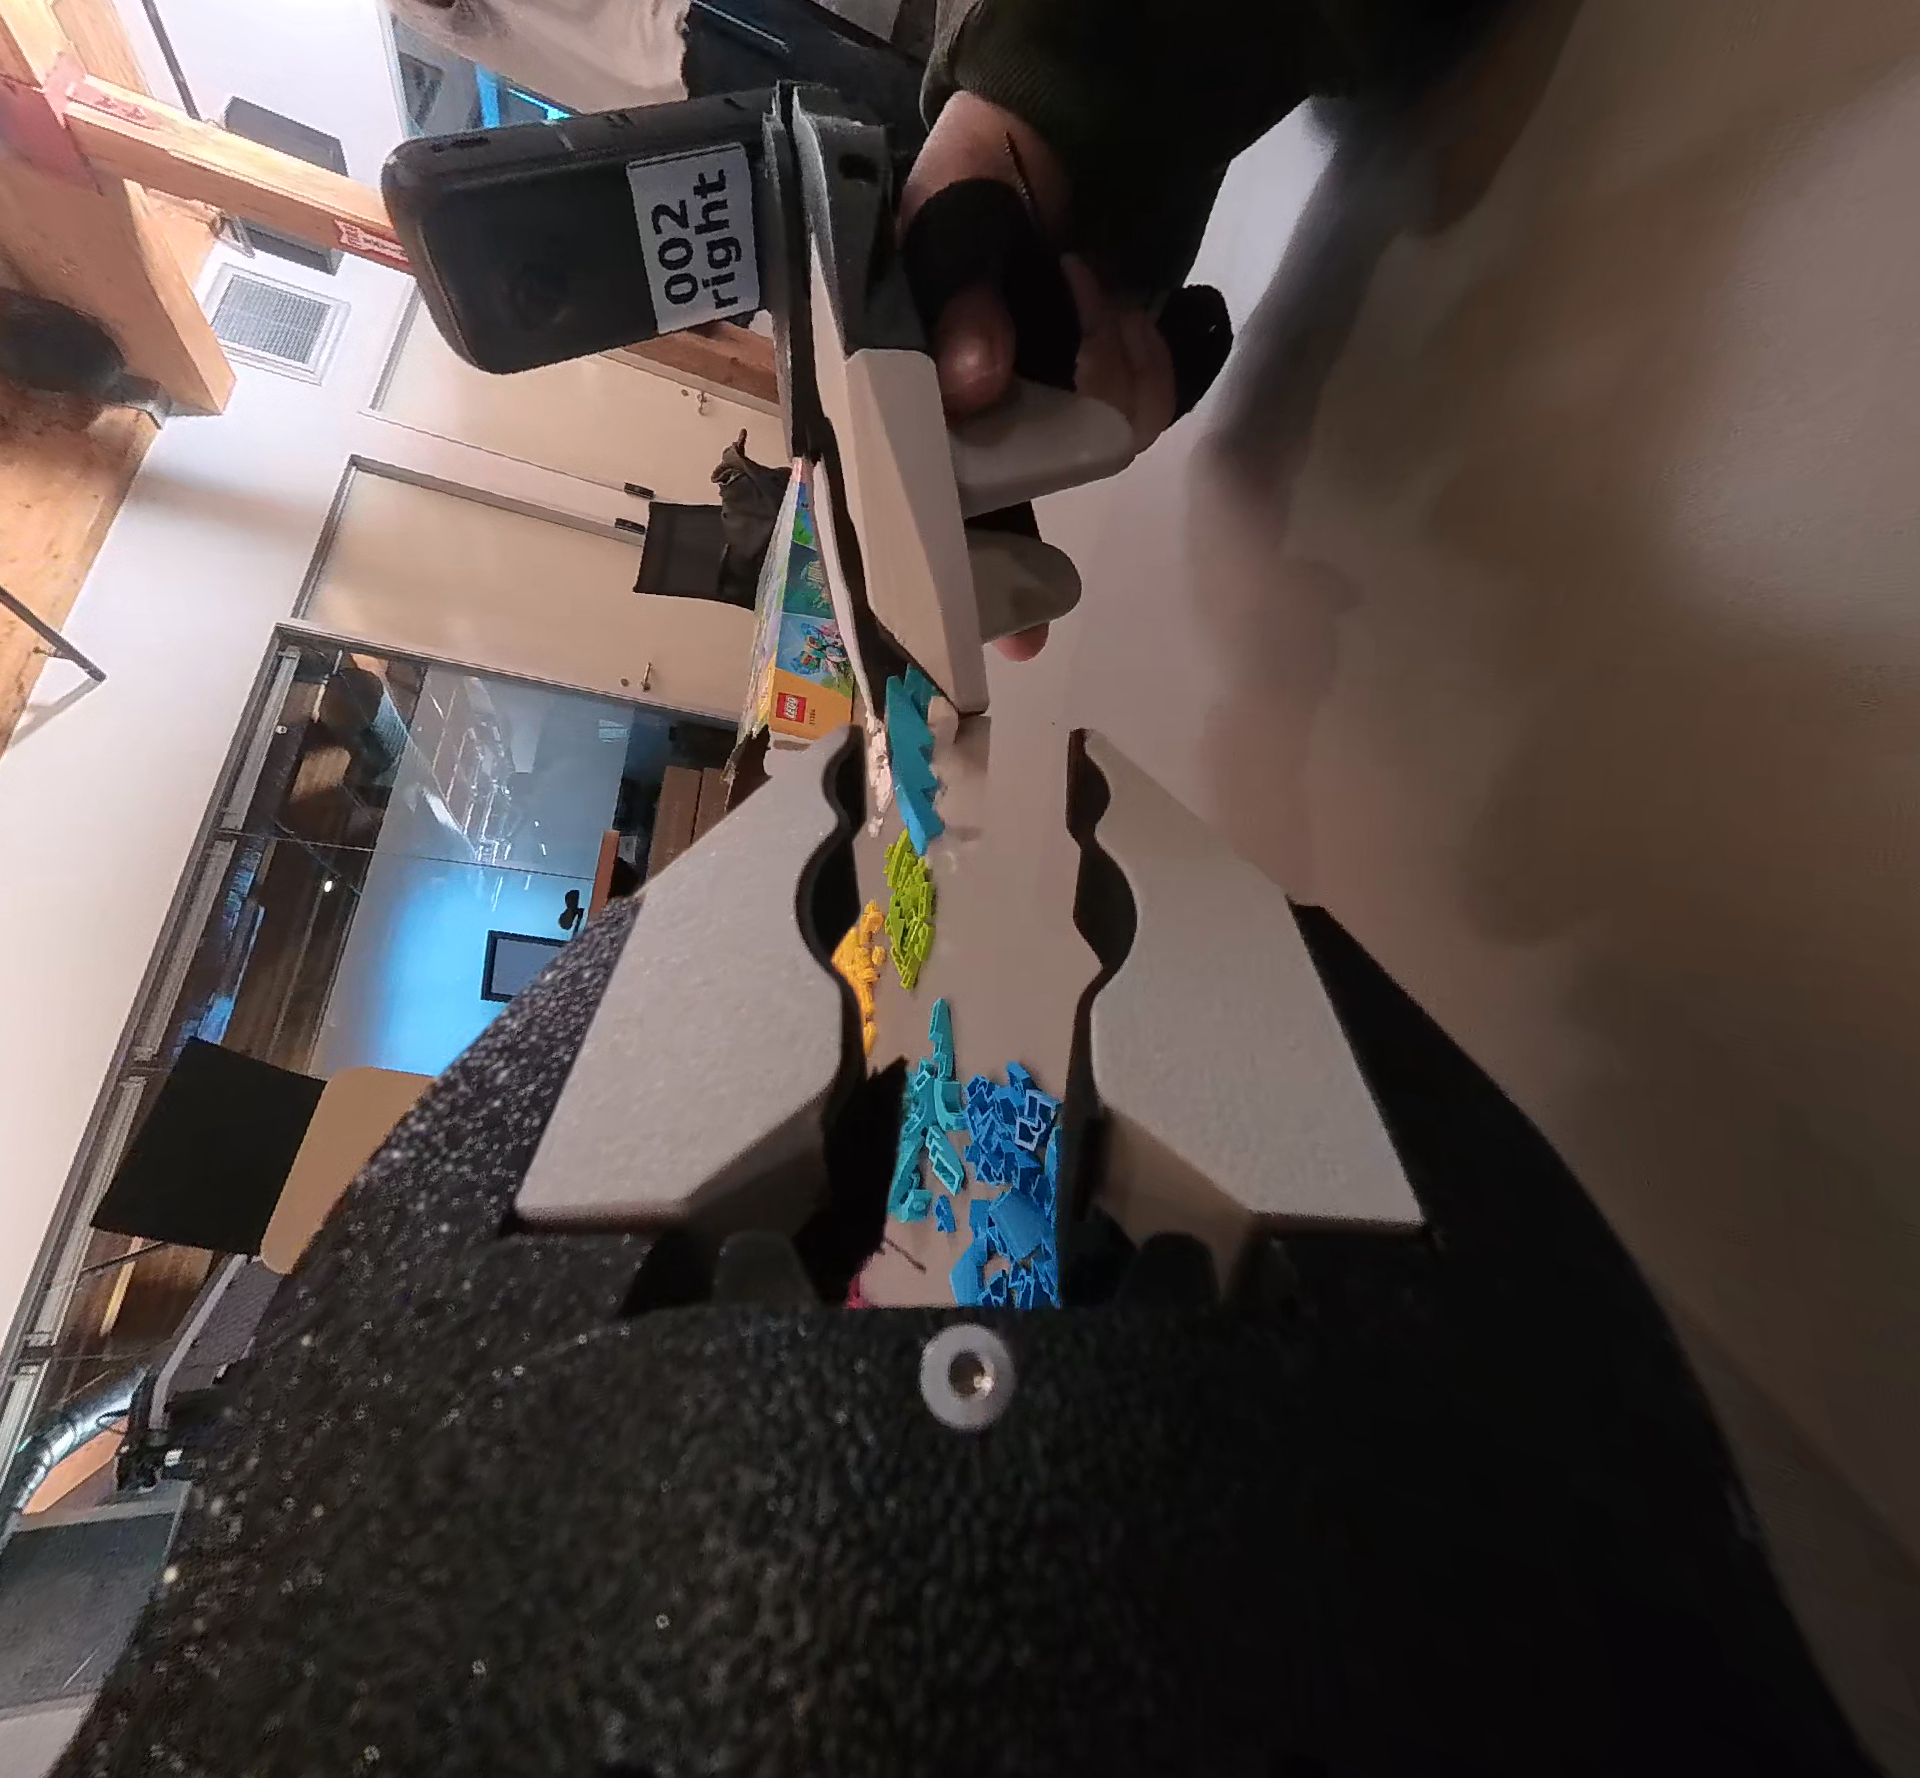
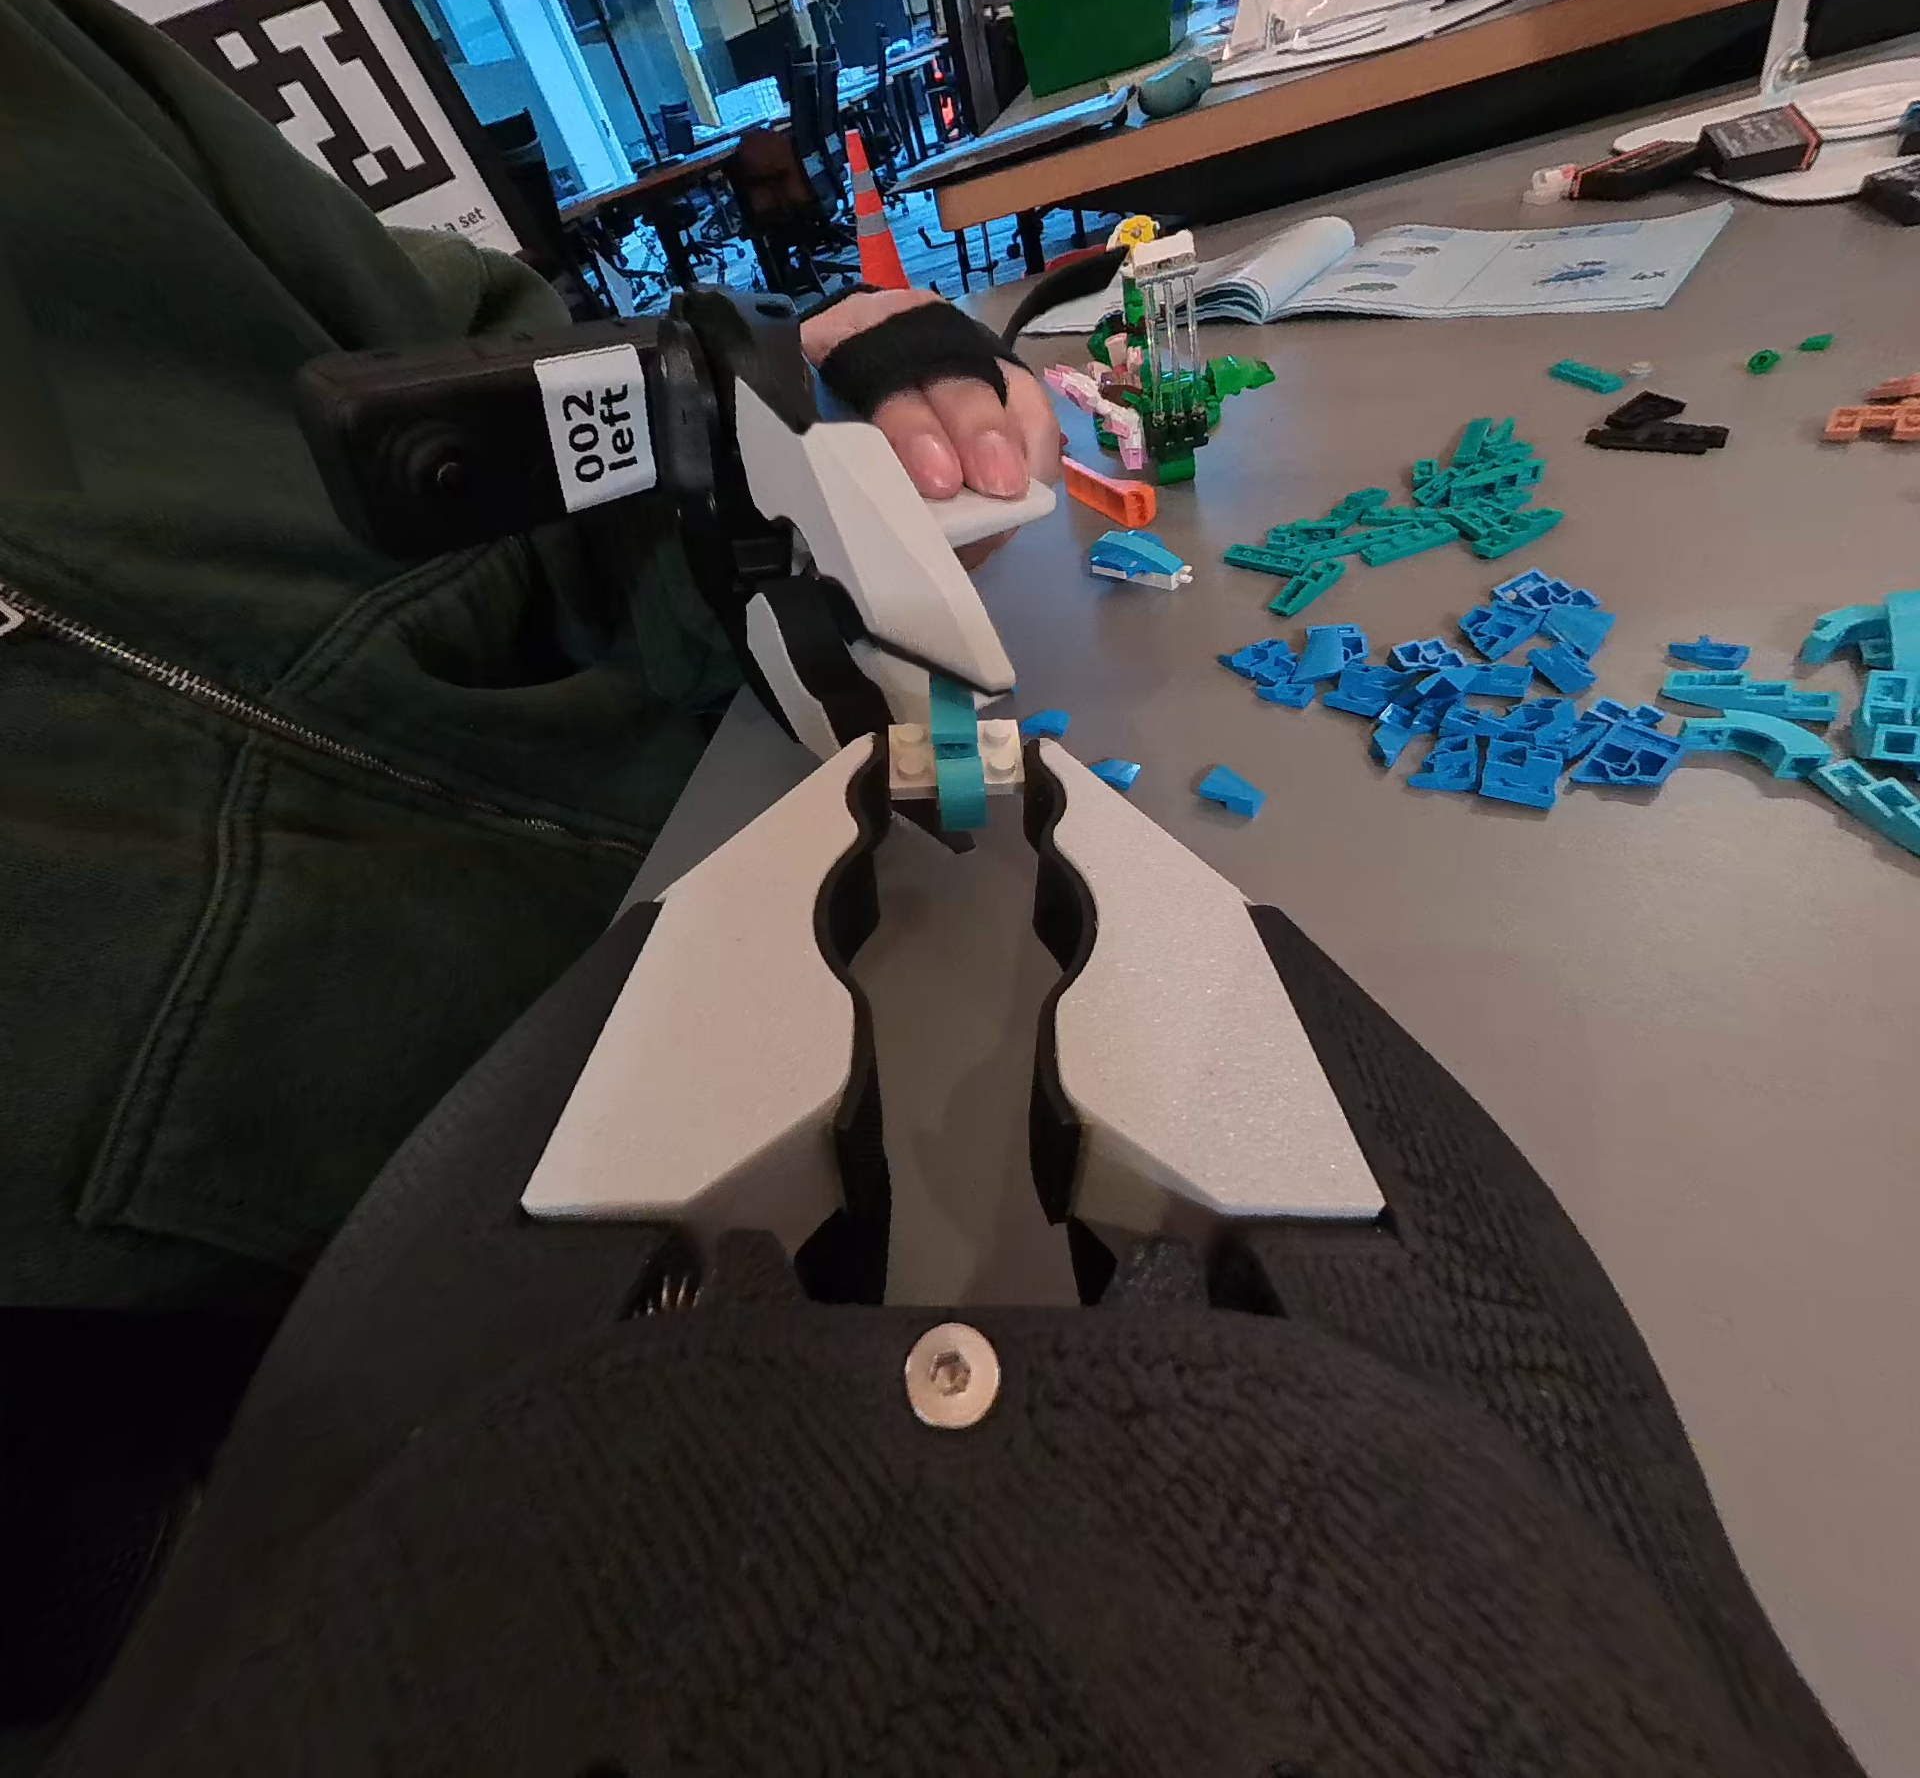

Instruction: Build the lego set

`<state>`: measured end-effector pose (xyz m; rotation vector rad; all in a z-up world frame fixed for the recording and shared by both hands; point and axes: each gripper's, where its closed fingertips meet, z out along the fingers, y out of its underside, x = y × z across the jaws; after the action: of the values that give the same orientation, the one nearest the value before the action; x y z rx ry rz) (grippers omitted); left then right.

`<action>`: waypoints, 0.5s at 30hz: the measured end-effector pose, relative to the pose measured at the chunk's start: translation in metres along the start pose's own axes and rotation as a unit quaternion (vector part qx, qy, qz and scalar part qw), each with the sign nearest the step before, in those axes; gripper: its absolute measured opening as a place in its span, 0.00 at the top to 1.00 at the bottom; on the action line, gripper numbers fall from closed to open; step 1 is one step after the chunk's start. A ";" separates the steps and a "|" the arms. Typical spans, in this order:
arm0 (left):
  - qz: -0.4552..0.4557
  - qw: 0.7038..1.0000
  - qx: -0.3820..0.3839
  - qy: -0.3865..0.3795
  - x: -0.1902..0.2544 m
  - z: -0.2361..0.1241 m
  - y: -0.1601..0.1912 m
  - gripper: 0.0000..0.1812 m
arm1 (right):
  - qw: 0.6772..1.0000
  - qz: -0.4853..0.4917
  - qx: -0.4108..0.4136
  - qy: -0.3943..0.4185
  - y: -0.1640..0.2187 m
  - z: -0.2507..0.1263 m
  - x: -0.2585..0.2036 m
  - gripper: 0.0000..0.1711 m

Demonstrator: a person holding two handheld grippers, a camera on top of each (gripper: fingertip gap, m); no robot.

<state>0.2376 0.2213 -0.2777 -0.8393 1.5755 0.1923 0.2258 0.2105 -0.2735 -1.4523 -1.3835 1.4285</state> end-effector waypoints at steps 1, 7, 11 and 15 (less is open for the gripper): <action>0.000 1.000 0.000 0.003 0.001 0.000 0.000 0.80 | 1.000 0.000 0.000 0.000 0.000 0.000 0.000 0.86; -0.039 0.999 -0.004 0.013 0.000 -0.009 0.006 0.75 | 1.000 -0.007 -0.003 0.011 0.001 0.001 0.003 0.86; -0.147 0.988 0.013 0.035 -0.007 -0.026 0.009 0.74 | 0.999 -0.031 -0.012 0.032 0.000 0.002 0.009 0.86; -0.325 0.940 0.045 0.094 -0.016 -0.033 0.002 0.82 | 0.996 -0.075 -0.022 0.048 0.001 0.002 0.010 0.86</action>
<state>0.2097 0.2102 -0.2568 -1.2841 1.3849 -0.4449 0.2224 0.2200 -0.2772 -1.3944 -1.4402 1.2255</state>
